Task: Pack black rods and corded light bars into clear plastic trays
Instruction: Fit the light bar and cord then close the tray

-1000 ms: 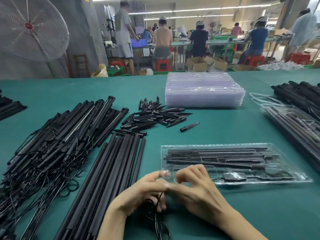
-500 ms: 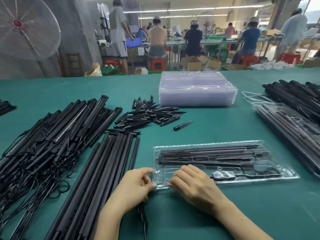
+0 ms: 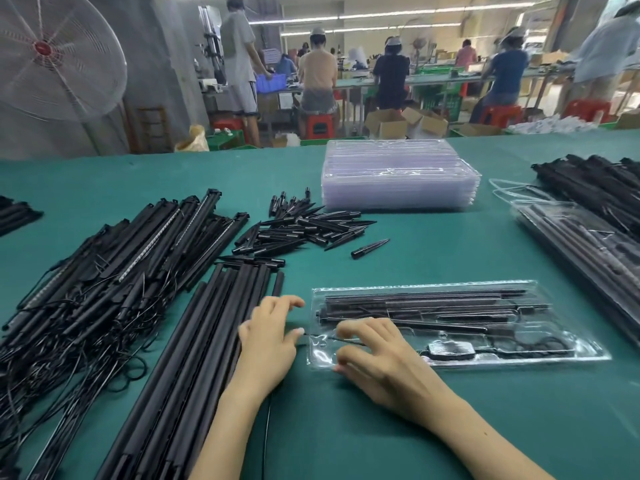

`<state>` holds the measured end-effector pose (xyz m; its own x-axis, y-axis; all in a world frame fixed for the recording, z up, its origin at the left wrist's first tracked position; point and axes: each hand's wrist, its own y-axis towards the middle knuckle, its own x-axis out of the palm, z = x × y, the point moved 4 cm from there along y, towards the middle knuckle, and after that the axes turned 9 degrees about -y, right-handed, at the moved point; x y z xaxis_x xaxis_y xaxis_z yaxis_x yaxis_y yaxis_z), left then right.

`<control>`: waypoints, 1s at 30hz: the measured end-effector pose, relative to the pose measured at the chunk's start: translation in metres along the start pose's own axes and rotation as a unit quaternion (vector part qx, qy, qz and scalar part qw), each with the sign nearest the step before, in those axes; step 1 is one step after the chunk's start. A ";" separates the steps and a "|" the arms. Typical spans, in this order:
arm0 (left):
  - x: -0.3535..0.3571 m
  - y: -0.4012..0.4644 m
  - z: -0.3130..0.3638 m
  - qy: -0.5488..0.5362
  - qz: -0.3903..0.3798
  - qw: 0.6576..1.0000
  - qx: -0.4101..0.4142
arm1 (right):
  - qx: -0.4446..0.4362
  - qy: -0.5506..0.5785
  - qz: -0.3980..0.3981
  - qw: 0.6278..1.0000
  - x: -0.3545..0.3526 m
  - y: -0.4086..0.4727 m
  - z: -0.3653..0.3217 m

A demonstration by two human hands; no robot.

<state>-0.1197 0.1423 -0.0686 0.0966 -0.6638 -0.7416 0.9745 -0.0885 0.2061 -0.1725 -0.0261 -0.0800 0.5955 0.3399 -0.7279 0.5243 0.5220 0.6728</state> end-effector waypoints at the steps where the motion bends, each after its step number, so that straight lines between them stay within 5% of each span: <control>1: -0.005 -0.005 0.004 0.025 0.050 0.998 0.005 | 0.012 0.004 -0.011 1.000 0.000 0.000 0.001; 4: -0.014 -0.030 0.006 -0.005 0.088 0.995 -0.038 | 0.034 0.032 -0.043 0.998 0.002 0.001 0.002; 7: 0.002 -0.045 0.001 -0.009 -0.061 0.990 -0.124 | 0.038 0.048 -0.055 0.997 0.002 0.002 0.002; 11: 0.020 -0.033 0.003 -0.231 -0.155 0.934 -0.225 | 0.022 0.037 -0.052 0.998 0.003 0.003 -0.001; 23: 0.025 -0.013 -0.001 -0.263 -0.099 0.936 -0.210 | 0.029 0.044 -0.052 0.997 0.002 0.003 -0.001; 30: 0.027 -0.010 0.003 -0.221 -0.164 0.942 -0.193 | 0.072 0.068 -0.076 0.992 0.000 0.004 0.002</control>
<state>-0.1277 0.1226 -0.0888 -0.2329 -0.8994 -0.3700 0.9464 -0.1220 -0.2991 -0.1689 -0.0255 -0.0771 0.4204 0.3740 -0.8266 0.6893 0.4607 0.5591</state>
